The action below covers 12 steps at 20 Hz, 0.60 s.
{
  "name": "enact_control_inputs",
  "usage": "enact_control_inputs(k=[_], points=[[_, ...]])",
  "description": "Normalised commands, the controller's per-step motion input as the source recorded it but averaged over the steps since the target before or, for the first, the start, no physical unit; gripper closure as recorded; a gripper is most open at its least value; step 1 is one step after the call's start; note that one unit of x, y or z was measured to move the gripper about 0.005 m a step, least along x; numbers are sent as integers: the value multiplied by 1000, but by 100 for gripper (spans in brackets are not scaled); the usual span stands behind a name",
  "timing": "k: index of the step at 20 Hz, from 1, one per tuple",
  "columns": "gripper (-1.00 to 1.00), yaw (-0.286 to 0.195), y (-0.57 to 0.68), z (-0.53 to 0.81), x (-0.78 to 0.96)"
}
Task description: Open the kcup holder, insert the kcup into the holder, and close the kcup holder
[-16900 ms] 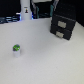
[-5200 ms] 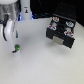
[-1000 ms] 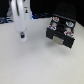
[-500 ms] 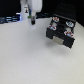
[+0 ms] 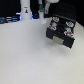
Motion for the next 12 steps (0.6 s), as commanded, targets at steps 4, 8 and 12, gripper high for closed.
enact_control_inputs(k=[4,8,12], points=[[100,13,738,100,20],[100,17,716,86,10],[100,22,664,11,25]])
